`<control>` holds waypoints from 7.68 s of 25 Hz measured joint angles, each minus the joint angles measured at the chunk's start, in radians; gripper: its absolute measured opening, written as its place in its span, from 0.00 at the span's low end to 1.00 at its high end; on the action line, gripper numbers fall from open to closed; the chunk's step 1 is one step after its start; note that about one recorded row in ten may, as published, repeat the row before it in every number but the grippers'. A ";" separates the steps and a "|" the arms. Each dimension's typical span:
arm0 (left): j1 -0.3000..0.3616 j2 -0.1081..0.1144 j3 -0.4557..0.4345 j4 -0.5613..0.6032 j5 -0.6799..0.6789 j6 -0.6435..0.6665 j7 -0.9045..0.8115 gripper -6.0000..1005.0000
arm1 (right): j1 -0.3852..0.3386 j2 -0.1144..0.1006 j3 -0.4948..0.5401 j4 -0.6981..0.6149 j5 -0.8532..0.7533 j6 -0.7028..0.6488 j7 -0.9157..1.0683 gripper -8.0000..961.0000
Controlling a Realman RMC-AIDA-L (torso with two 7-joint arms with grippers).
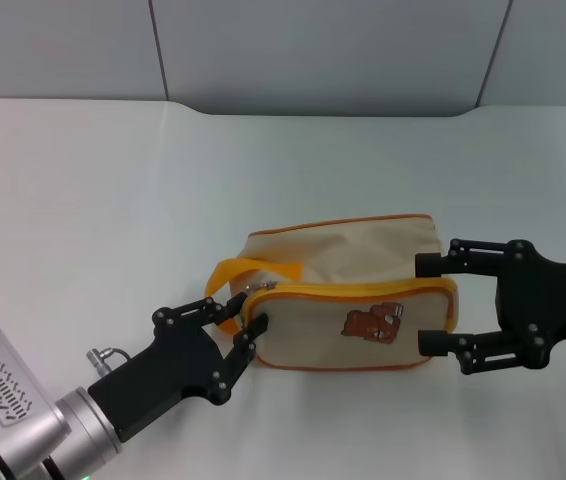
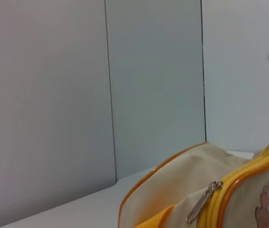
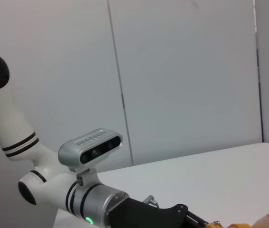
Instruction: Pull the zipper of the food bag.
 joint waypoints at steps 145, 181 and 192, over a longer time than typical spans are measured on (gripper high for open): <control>-0.128 0.003 0.022 0.375 -0.013 0.166 -0.120 0.06 | -0.152 0.081 0.429 0.892 0.328 0.421 -1.693 0.01; -0.061 0.008 -0.027 0.435 0.232 0.290 -0.512 0.41 | -0.009 0.015 0.024 0.141 0.117 0.108 -0.119 0.81; -0.026 0.011 0.116 0.633 0.253 0.321 -0.695 0.82 | -0.008 0.017 0.013 0.136 0.069 0.094 -0.106 0.81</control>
